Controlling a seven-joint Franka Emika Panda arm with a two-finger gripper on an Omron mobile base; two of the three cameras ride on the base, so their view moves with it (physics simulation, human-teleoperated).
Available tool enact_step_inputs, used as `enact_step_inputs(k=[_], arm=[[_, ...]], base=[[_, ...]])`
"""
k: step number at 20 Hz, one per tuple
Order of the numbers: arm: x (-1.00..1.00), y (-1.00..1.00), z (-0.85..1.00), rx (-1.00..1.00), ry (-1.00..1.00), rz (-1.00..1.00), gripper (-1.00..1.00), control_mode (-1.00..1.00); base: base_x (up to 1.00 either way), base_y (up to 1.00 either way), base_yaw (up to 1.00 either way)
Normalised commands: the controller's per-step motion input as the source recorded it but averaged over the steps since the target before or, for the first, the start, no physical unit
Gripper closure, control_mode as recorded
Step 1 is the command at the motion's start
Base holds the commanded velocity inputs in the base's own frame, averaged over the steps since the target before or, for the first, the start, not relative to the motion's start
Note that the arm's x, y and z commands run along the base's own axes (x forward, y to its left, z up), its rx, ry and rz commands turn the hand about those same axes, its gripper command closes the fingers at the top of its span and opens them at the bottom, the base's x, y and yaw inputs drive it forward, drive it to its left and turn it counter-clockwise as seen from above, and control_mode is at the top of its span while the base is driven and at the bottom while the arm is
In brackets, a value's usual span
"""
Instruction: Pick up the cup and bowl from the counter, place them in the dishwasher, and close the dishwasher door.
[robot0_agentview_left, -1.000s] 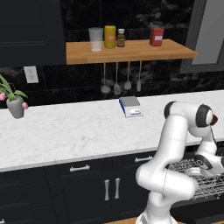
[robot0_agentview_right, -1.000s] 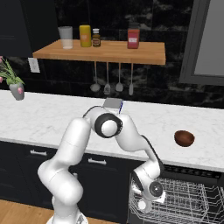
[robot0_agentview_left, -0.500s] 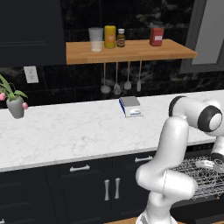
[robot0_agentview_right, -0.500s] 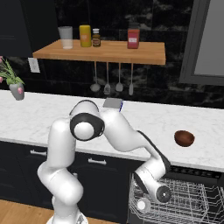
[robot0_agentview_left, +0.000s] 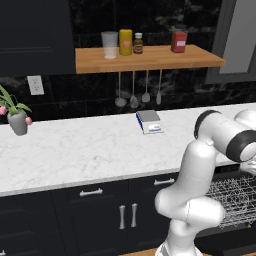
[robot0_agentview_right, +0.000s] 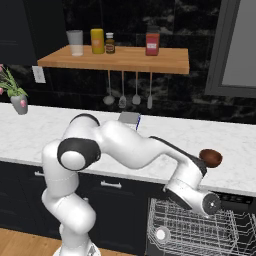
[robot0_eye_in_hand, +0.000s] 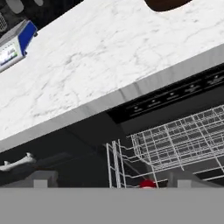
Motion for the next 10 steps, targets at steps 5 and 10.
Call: enact_step_inputs(k=[5,10], arm=[[0.18,-0.11,1.0,0.03,0.02,-0.02,-1.0,-1.0],[0.84,0.19,0.89,-0.18,0.24,0.0,-1.0,-1.0]], base=[[0.0,0.0,0.0],[0.0,0.0,0.0]])
